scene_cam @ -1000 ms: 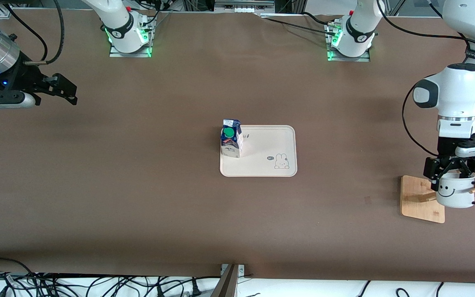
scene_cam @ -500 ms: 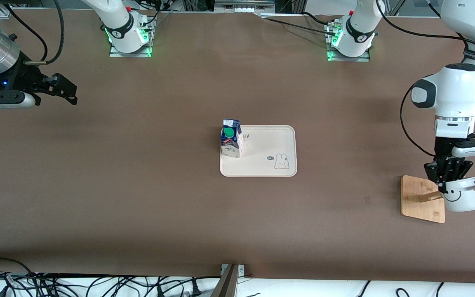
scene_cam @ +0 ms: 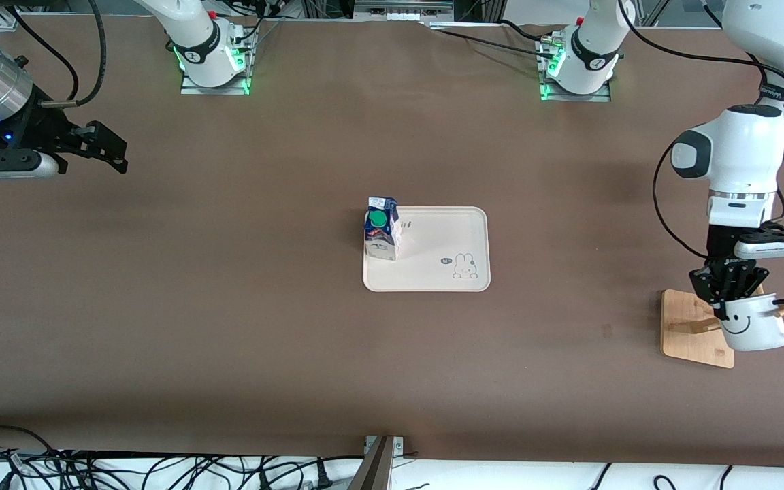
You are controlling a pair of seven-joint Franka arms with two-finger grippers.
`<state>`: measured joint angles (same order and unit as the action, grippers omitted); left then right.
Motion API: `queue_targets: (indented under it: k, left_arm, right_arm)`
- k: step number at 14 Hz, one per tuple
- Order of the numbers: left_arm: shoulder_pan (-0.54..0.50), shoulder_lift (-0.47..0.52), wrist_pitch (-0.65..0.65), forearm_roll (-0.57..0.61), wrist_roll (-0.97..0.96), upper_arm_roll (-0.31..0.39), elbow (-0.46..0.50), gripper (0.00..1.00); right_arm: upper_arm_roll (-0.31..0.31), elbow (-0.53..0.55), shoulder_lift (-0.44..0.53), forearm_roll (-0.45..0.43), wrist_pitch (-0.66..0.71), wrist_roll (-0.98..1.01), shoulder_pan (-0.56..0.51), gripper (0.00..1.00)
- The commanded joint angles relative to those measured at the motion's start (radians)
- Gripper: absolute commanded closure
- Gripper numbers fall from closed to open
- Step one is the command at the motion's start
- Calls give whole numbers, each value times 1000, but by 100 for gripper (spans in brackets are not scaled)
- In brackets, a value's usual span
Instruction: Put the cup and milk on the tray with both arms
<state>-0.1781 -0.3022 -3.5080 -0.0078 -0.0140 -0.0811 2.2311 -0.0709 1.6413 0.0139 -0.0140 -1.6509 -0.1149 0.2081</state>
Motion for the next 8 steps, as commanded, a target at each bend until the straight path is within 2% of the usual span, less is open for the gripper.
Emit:
queue_targets:
  k: [1,8]
  left_arm:
    - [0,40,7,5,-12,-23,5,100]
    - [12,63,26,2,-20,-71,4,100]
  right_arm:
    - [8,-24,-9,-3,14,-3,-6,0]
    - [8,-24,-9,-3,16,-3,-7,0]
